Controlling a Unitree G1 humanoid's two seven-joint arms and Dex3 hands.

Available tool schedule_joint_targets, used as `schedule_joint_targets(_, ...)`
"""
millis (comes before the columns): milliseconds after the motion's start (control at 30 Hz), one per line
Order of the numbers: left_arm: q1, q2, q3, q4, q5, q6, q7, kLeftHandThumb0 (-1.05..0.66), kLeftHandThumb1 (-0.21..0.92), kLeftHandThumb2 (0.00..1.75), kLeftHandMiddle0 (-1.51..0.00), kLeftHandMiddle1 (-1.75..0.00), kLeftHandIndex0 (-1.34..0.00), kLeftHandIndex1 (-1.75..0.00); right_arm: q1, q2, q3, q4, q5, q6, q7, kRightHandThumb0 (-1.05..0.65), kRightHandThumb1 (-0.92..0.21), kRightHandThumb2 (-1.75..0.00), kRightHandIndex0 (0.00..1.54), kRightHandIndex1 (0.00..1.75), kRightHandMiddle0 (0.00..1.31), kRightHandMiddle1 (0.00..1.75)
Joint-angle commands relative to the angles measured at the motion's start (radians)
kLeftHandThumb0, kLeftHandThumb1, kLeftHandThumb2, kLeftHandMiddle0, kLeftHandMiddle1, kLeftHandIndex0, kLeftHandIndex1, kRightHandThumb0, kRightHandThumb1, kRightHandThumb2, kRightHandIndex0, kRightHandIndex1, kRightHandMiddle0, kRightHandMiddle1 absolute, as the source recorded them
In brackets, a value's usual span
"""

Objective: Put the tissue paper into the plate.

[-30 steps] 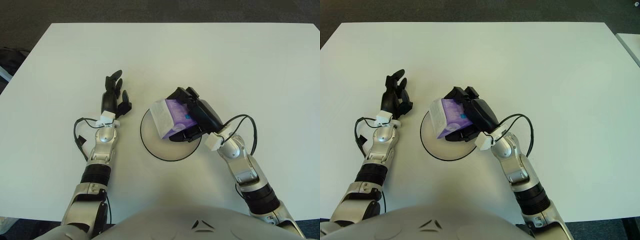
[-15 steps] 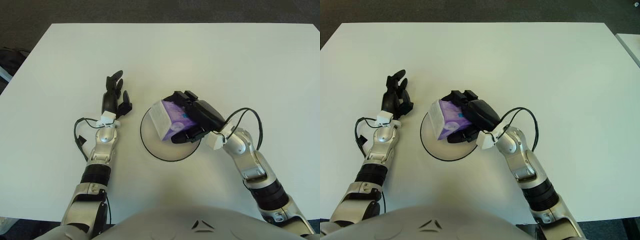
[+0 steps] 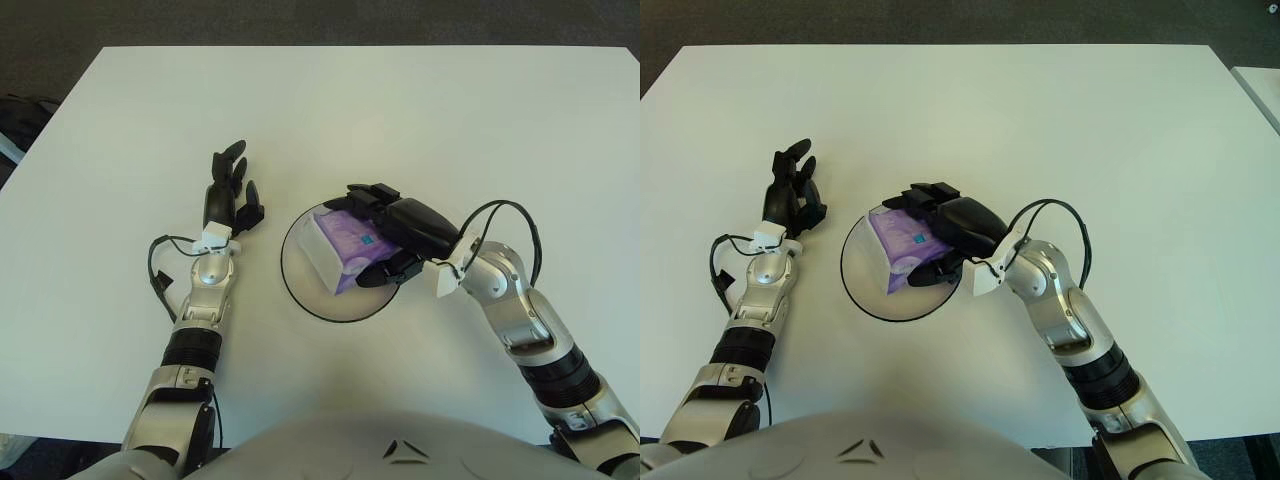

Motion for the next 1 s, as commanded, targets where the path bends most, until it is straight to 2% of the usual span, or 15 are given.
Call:
schedule_joint_targets(0,0.128,-0.042,-0.023,0.105,0.015,0.026,-0.001,-0.67,0.92,0.85,-0.41,-0.03,0.00,-0.86,-0.014,-0.023,-0.001,-0.013,-0.013,-0.021,0.015,-0.93,-0.92,-0.71,0.15,0.05,0.00,0.34)
schedule_joint_targets(167,0.131,-0.044,-0.025,0.093,0.019,0.040,0.002,-0.69,0.92,0.86,-0.39,-0.02,0.00,-0.85,-0.027,-0.041,-0.006,-0.005,0.004,-0.052,0.022,-0.93,-0.92,-0.69,0.12,0.03,0.00,0.27)
schedule_joint_targets(433,0.134,-0.047,-0.027,0.080,0.021,0.054,0.001,-0.71,0.92,0.87,-0.36,0.00,0.00,-0.85,-0.035,-0.052,-0.022,0.022,0.056,-0.106,0.020,-1.03,-0.92,-0.70,0.06,0.00,0.00,0.11)
schedule_joint_targets(600,0.135,-0.051,-0.028,0.074,0.021,0.062,0.002,-0.71,0.92,0.87,-0.35,0.00,0.00,-0.85,-0.044,-0.058,-0.032,0.041,0.087,-0.129,0.029,-1.05,-0.92,-0.70,0.04,0.00,0.00,0.07)
schedule_joint_targets(967,0.129,-0.055,-0.027,0.083,0.023,0.036,0.007,-0.70,0.92,0.87,-0.40,-0.02,0.00,-0.86,-0.066,-0.060,-0.058,0.058,0.139,-0.107,0.060,-1.05,-0.92,-0.68,0.01,0.00,0.00,0.04)
